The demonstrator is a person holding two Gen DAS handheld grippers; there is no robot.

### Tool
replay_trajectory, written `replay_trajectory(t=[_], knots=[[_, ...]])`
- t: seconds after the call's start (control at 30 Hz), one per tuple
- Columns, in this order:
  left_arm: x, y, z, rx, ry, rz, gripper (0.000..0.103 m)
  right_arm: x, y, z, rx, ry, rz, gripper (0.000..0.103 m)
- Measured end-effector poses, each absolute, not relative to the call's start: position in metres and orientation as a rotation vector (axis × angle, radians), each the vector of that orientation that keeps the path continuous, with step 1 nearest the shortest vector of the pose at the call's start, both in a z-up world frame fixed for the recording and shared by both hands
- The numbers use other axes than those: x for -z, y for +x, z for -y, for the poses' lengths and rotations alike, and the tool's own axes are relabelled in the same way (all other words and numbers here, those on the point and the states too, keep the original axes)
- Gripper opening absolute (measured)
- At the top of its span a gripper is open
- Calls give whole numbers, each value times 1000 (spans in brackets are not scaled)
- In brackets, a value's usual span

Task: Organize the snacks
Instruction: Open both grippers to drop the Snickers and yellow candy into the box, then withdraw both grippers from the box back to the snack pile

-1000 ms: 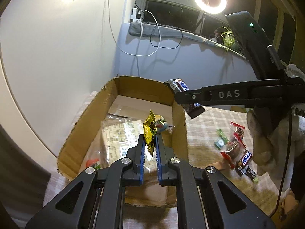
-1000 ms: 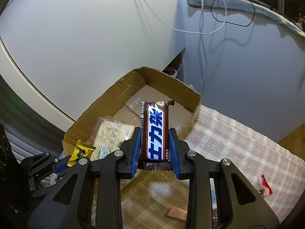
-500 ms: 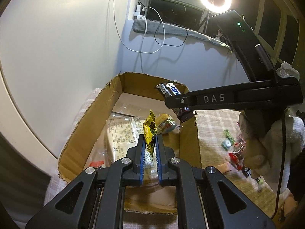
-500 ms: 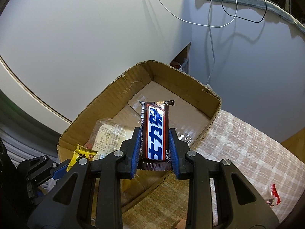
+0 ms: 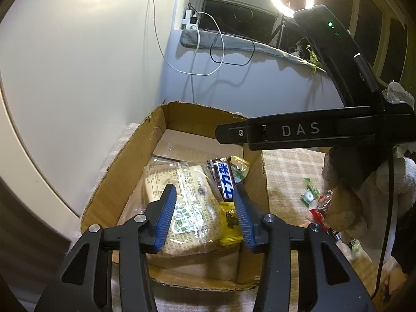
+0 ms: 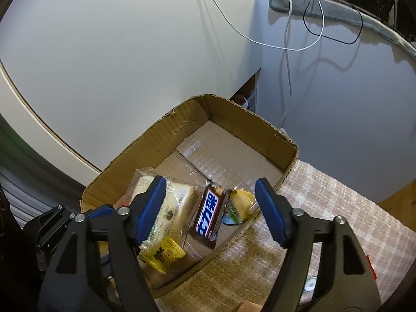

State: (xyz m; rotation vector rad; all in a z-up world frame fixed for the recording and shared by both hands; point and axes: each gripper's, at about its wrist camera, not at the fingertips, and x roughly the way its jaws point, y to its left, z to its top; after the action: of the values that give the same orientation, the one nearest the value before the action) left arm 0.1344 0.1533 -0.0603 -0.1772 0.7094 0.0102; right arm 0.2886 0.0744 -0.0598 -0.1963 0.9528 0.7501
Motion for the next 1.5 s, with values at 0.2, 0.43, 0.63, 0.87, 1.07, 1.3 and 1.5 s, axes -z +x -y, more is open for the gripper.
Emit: replay_trajectory(t=[0.2, 0.43, 0.63, 0.87, 1.07, 1.3, 1.5], knots=[[53, 129, -149, -7, -170, -697, 44, 52, 284, -68, -748, -185, -945, 75], [44, 120, -137, 1, -156, -684, 44, 40, 275, -49, -739, -165, -926, 75], [38, 113, -122, 17, -144, -676, 44, 28, 264, -28, -726, -150, -903, 75], [36, 109, -101, 46, -134, -680, 44, 22, 249, 5, -710, -140, -884, 75], [38, 106, -80, 90, -131, -684, 44, 17, 230, 56, -675, -120, -866, 75], [50, 108, -50, 160, -122, -716, 44, 17, 206, 119, -600, -125, -848, 75], [62, 112, -29, 209, -121, -753, 44, 35, 189, 158, -543, -135, -862, 75]])
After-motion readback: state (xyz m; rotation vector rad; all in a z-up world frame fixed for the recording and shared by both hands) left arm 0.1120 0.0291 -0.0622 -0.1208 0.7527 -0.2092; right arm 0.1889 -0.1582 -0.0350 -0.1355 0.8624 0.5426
